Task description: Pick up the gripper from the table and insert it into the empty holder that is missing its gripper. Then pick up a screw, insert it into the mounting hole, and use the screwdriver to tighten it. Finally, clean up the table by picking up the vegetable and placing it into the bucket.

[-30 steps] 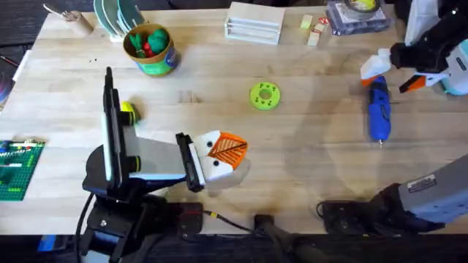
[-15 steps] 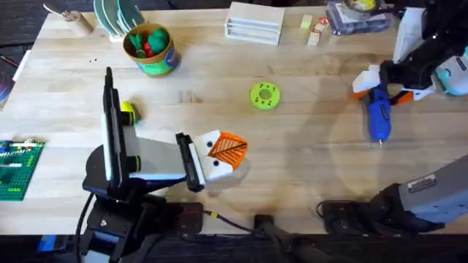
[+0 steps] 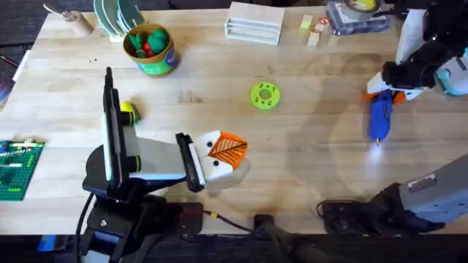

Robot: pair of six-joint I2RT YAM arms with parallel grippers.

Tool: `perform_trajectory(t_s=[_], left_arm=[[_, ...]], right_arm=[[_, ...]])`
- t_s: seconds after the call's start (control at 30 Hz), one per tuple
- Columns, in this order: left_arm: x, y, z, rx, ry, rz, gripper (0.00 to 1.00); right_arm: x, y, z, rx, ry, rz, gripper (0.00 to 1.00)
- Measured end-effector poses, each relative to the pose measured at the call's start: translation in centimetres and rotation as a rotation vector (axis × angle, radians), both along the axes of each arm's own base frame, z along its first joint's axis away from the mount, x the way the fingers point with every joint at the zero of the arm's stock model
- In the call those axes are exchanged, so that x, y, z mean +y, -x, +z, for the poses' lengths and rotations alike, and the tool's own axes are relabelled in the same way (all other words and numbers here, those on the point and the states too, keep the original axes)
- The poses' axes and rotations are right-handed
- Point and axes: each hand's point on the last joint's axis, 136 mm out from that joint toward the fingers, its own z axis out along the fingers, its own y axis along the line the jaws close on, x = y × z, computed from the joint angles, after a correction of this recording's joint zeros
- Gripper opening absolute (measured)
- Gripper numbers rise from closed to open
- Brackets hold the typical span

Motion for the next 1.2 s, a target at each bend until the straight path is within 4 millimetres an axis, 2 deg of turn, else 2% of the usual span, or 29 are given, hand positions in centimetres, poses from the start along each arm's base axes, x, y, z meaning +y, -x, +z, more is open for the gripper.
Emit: perform_trajectory(t_s=[0.07, 0.17, 0.2, 0.33, 0.53, 0.67, 0.77, 1.0, 1.2], left_arm=[[0.0, 0.0, 0.0, 0.000, 0.000, 0.000, 0.016], [0.0, 0.0, 0.0, 0.000, 0.000, 0.000, 0.016], [0.0, 0.0, 0.0, 0.000, 0.000, 0.000, 0.016], [0.0, 0.0, 0.0, 0.000, 0.000, 0.000, 0.016], [0.0, 0.0, 0.0, -0.001, 0.000, 0.000, 0.016], [0.0, 0.0, 0.0, 0.000, 0.000, 0.000, 0.016], [0.0, 0.0, 0.0, 0.000, 0.000, 0.000, 0.016], [0.0, 0.0, 0.0, 0.000, 0.000, 0.000, 0.016], [0.0, 0.0, 0.0, 0.000, 0.000, 0.000, 0.016]], right_arm=[[-0.1, 0.0, 0.0, 0.002, 0.006, 0.001, 0.208], [-0.3, 0.1, -0.1, 0.010, 0.015, -0.001, 0.033], [-0.3, 0.1, -0.1, 0.010, 0.016, -0.001, 0.019], [-0.2, 0.3, 0.0, 0.019, 0.008, -0.001, 0.026], [1.1, 1.0, 0.5, 0.053, -0.049, 0.001, 0.026], [1.0, -0.4, 1.9, -0.005, -0.044, 0.005, 0.026], [0.8, -1.1, 4.6, -0.084, -0.020, 0.007, 0.026], [1.3, -1.6, 13.2, -0.334, 0.058, 0.017, 0.026], [3.5, -1.4, 20.9, -0.595, 0.114, 0.034, 0.026]])
